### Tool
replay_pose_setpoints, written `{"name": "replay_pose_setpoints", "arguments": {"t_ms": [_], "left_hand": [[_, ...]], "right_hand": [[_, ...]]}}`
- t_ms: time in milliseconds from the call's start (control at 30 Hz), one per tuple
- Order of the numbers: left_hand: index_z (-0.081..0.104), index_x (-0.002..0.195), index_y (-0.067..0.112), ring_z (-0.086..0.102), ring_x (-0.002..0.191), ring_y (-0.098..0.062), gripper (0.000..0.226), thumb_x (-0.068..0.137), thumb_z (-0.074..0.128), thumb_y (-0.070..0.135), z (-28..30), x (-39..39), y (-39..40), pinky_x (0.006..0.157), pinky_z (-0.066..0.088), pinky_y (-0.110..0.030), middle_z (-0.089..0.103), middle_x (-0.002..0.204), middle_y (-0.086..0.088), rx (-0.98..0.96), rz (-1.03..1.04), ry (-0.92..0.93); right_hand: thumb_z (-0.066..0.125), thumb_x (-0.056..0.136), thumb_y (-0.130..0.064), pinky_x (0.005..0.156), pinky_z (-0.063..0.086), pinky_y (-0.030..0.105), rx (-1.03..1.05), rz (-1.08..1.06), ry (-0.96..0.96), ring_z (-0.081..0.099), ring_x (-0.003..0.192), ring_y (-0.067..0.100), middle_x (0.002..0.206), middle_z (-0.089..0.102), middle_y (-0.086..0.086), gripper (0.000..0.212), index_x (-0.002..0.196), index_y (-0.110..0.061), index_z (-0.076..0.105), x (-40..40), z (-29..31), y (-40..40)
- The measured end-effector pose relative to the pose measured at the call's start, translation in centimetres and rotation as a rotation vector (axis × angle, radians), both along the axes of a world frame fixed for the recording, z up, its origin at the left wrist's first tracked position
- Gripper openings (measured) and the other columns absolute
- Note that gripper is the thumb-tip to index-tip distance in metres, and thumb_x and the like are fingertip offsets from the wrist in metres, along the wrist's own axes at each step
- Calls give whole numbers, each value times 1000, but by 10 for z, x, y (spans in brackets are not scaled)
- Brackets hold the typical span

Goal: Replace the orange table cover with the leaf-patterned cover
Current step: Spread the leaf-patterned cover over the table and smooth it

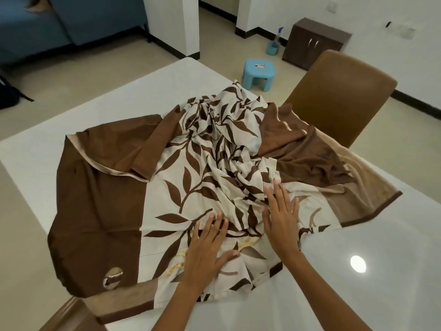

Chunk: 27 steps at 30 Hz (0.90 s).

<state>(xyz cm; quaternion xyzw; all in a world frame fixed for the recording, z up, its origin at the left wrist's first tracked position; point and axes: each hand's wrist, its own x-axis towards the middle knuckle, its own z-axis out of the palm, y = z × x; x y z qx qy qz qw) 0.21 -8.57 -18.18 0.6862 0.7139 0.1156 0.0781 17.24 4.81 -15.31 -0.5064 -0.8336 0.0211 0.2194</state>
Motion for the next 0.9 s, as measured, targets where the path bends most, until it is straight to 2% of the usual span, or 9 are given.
{"name": "replay_pose_setpoints", "arguments": {"t_ms": [133,233,300,400,500,567,633,800,900], "left_hand": [[41,142,20,29,141,-17,52,104,14,42,1,0,3,112,17,-42,36,151,1,-10,28,-79],[33,146,17,20,143,-9,52,105,13,40,9,0,4,115,12,-40,37,150,3,81,83,-235],[28,148,15,22,143,-9,52,105,16,40,23,-3,3,117,11,-38,33,152,3,198,116,-374],[30,148,16,24,143,-11,50,104,23,38,54,-14,11,118,13,-32,30,153,6,348,181,-581],[30,147,20,19,144,-9,48,102,27,37,100,-28,28,118,13,-28,28,154,7,431,181,-659],[30,147,19,18,145,-12,47,103,26,35,130,-29,41,119,11,-29,27,155,5,477,107,-592],[31,146,20,17,145,-13,46,103,27,32,152,-19,51,119,11,-32,27,155,4,496,29,-519],[38,143,18,18,144,-7,47,103,23,38,193,42,46,119,12,-35,32,152,4,477,-147,-478],[37,143,21,19,141,1,45,103,24,38,216,103,32,118,7,-22,33,150,9,440,-261,-559]], "right_hand": [[42,94,-24,108,27,55,55,-27,-6,41,132,23,141,47,9,40,131,-11,52,3,-1,15],[57,90,-16,105,32,53,112,-12,54,58,113,24,120,64,8,19,104,-11,69,-1,7,24],[69,83,-9,102,35,52,99,-17,119,64,103,22,111,68,7,11,93,-11,72,-4,18,28],[69,81,-5,96,41,49,11,-8,225,67,89,20,97,72,5,8,86,-10,71,-13,37,34],[61,88,-8,62,46,34,-60,-43,268,59,59,25,68,66,6,3,86,-8,64,-21,71,44],[54,93,-15,50,41,34,-91,-81,235,55,55,25,64,63,8,10,90,-8,61,-20,94,54],[50,95,-17,48,42,35,-73,-102,220,55,55,25,64,62,8,14,91,-7,60,-7,114,61],[49,95,-14,63,50,35,-15,-227,270,59,68,18,81,67,2,14,97,-10,63,65,160,54],[49,96,-13,62,42,29,68,-309,285,52,67,16,82,66,6,16,96,-8,63,128,185,36]]}}
